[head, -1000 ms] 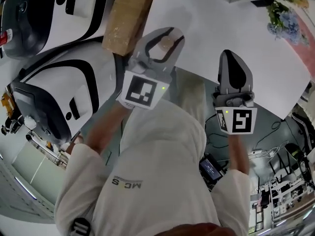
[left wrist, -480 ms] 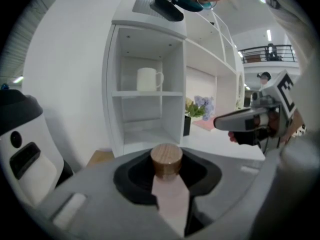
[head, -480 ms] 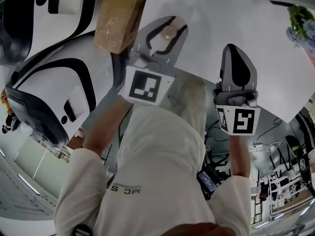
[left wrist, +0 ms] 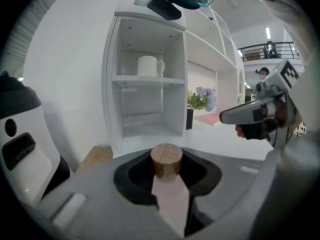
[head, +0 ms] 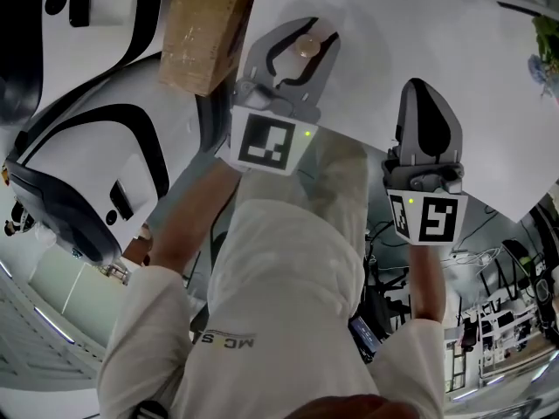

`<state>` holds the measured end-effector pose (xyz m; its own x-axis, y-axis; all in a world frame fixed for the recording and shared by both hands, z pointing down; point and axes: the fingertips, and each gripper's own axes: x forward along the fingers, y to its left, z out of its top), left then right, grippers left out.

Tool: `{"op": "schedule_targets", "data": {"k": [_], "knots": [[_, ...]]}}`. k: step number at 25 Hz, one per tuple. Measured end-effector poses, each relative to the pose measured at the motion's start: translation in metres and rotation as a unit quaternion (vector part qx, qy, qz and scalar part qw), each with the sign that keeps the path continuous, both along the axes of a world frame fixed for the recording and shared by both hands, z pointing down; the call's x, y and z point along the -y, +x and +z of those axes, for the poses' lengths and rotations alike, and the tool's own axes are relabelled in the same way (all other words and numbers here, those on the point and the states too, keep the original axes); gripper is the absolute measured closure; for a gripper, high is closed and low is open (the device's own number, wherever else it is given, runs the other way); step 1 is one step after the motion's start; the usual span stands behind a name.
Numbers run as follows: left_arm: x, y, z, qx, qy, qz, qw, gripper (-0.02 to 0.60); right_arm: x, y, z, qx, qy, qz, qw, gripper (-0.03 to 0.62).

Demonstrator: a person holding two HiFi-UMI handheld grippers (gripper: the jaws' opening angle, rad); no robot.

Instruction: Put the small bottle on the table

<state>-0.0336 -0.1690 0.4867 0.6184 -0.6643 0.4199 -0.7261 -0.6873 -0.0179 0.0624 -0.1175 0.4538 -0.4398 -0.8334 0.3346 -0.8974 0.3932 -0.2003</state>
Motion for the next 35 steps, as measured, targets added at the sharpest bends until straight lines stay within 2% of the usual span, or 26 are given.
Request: {"op": "schedule_targets", "data": {"k": [12,24,29,30,32,35], "knots": [[-0.002,0.007,0.023,0.001,0.001,0.011,0.9999,0.468,0.0,0.006,0.006,0.002,-0.006,0.003,1.0,0.599],[-0.011,0.006,0.036,0.002,0.023,0.016,0.9996,0.465,-0.007,0.014,0.008,0.009,-0.013,0.009,1.0,0.599],[-0.011,0.006,0.038,0.008,0.002,0.014,0.9999,0.459,-0.009,0.011,0.009,0.013,-0.018,0.006,1.0,0.599],[-0.011,0.006,0.039,0.011,-0.003,0.015,0.9998,0.452,-0.009,0.01,0.009,0.013,-0.018,0.005,1.0,0.599],[-0.011,0.009,0.042,0.014,-0.01,0.021,0.9996,0.391,-0.007,0.01,0.008,0.014,-0.018,0.004,1.0,0.599],[-0.014,0.014,0.039,0.02,-0.013,0.039,0.9989,0.337,-0.005,0.008,0.005,0.015,-0.016,-0.001,1.0,0.599]]}}
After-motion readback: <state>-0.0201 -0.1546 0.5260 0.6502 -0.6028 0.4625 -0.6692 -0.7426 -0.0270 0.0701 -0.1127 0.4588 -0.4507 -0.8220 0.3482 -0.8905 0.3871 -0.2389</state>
